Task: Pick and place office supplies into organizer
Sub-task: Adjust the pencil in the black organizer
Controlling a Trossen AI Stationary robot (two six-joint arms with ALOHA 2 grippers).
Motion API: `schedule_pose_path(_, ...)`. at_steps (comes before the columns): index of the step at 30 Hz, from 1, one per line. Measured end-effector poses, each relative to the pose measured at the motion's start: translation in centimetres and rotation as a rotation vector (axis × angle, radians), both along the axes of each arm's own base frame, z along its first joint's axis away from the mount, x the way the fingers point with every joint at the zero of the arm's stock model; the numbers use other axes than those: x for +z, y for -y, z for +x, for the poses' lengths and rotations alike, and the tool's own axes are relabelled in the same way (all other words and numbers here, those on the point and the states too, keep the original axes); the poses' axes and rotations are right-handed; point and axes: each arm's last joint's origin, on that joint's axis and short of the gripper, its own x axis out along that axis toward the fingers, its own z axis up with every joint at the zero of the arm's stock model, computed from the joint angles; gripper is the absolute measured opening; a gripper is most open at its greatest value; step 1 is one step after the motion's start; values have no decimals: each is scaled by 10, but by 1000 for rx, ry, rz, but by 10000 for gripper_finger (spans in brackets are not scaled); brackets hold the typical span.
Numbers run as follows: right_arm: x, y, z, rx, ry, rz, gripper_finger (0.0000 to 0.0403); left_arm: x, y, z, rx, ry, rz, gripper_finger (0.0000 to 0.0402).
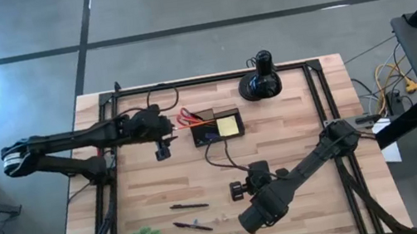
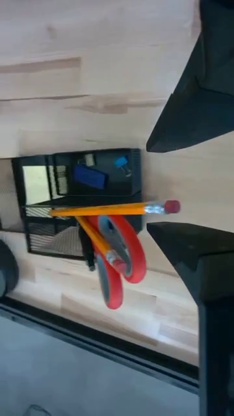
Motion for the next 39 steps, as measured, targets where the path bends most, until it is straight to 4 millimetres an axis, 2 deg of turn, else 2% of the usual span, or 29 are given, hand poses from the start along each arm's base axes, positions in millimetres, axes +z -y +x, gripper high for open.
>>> schedule_pose_path(7, 0, 0, 0, -1, 1, 0, 9, -10, -8, 7, -4, -55, 8, 170)
schedule_pose_path(14, 0, 0, 0, -1, 1, 1, 9, -15, -10, 12, -11, -67, 14, 120)
schedule_pose_path(20, 0, 0, 0, -1, -1, 2, 9, -9, -10, 11, -9, -26, 24, 87)
schedule_pose_path(33, -1, 0, 0, -3, -8, 4, 9, -11, -10, 11, -26, -48, 40, 32)
schedule_pose_path(36, -2, 0, 0, -4, -13, 11, 9, -5, -11, 11, -29, -43, 59, 12)
schedule_pose_path(39, -2, 0, 0, -4, -14, 13, 9, 6, -11, 11, -49, -55, 80, 9)
